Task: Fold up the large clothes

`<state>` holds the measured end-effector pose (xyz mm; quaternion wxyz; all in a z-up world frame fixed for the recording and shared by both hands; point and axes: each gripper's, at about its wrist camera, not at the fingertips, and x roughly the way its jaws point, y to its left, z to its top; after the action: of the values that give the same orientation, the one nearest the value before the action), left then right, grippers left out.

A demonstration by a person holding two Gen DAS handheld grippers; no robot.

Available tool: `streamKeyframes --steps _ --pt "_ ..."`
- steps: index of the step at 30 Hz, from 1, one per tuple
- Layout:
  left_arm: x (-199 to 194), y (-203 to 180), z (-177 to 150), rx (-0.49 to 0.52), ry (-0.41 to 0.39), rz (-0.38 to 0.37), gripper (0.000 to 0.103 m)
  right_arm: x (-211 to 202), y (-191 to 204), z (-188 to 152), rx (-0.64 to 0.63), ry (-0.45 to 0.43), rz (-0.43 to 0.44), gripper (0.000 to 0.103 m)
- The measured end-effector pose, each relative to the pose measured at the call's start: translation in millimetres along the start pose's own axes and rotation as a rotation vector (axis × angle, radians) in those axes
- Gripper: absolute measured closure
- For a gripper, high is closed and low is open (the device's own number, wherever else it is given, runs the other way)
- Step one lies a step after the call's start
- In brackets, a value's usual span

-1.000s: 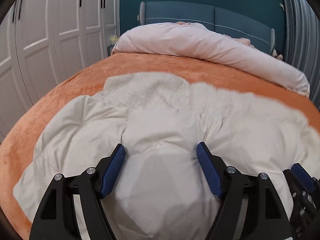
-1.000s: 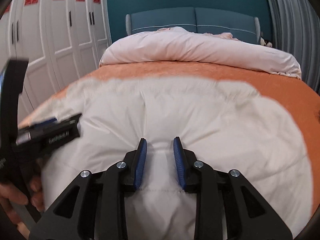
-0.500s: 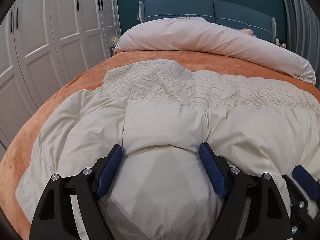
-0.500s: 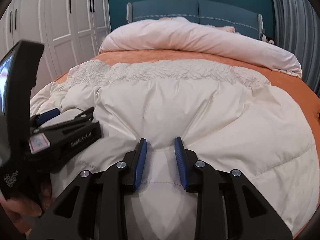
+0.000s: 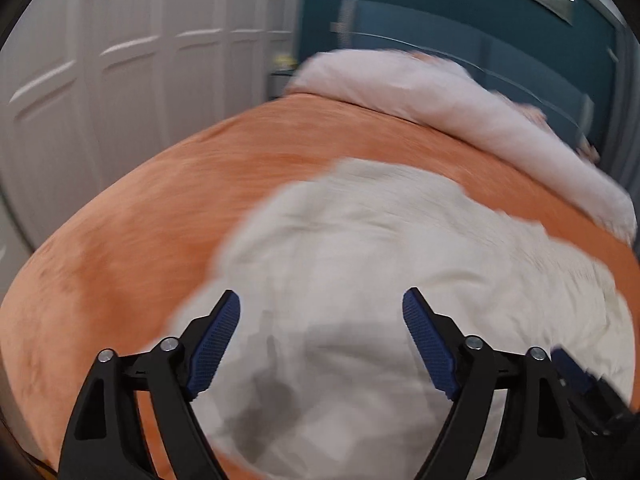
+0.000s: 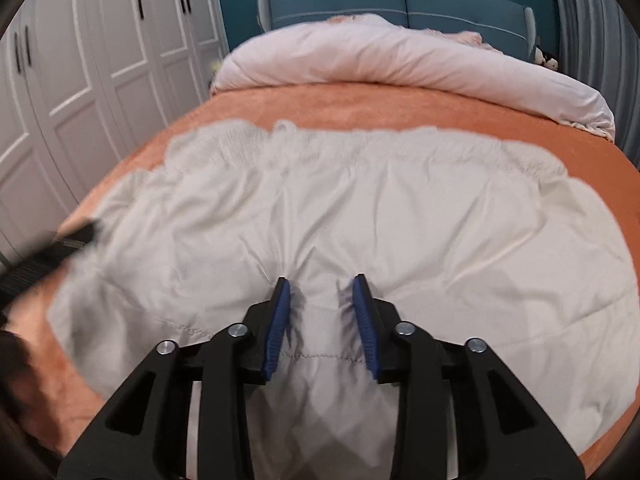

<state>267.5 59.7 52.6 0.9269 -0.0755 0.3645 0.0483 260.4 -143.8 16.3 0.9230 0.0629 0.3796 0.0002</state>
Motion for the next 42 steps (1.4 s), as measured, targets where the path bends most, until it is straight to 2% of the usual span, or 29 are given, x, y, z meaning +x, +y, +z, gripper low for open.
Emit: streamKeyframes --steps 2,5,9,10,12,17,20,22,24,25,26,27,31,35,42 --pt "4.2 36.9 1.8 -0.074 0.025 0.041 0.019 8.3 0.1 -2.0 0.008 0.004 -0.013 0.069" --pt "26.1 94.6 -6.2 -0.173 0.108 0.123 0.02 6.7 1.1 6.2 0.036 0.004 -0.012 0.068" --pt "41.3 132.7 -17.3 -0.315 0.168 0.067 0.02 13.0 -4.2 18.2 0.09 0.011 0.007 0.068" --pt "45.8 138.0 -20.7 -0.363 0.182 0.019 0.02 19.2 -3.3 18.3 0.078 0.021 -0.003 0.068" --pt "47.6 135.6 -23.3 -0.4 0.17 -0.015 0.016 32.1 2.0 16.3 0.017 0.035 -0.036 0.067" --pt "56.2 107.3 -22.7 -0.382 0.186 -0.109 0.015 41.4 7.7 9.4 -0.034 0.01 -0.07 0.067" --pt "64.8 91.9 -21.8 -0.371 0.201 -0.101 0.017 42.9 7.2 7.6 -0.029 0.001 -0.068 0.067" --pt "66.0 80.8 -19.5 -0.35 0.2 -0.108 0.028 43.2 6.9 6.3 -0.03 -0.003 -0.069 0.067" --pt "68.1 71.6 -15.1 -0.341 0.204 -0.173 0.066 42.8 6.5 6.2 -0.029 -0.004 -0.068 0.067" --pt "63.6 69.0 -14.2 -0.343 0.207 -0.193 0.071 43.0 6.6 6.8 -0.03 -0.003 -0.067 0.067" --pt "59.1 63.4 -9.1 -0.333 0.197 -0.212 0.087 43.3 6.6 7.8 -0.031 -0.002 -0.067 0.067" --pt "53.4 58.4 -5.1 -0.317 0.19 -0.229 0.094 42.6 6.9 8.5 -0.033 0.001 -0.068 0.067" --pt "16.3 40.7 16.2 -0.269 0.124 -0.286 0.099 31.2 7.8 10.9 -0.054 0.012 -0.073 0.067" --pt "-27.0 13.6 35.9 -0.212 0.053 -0.337 0.1 2.9 -6.2 5.8 -0.004 0.0 -0.023 0.068" --pt "-89.4 -37.3 47.3 -0.108 -0.036 -0.39 0.101 -38.2 -25.3 -5.8 0.03 0.018 0.02 0.068"
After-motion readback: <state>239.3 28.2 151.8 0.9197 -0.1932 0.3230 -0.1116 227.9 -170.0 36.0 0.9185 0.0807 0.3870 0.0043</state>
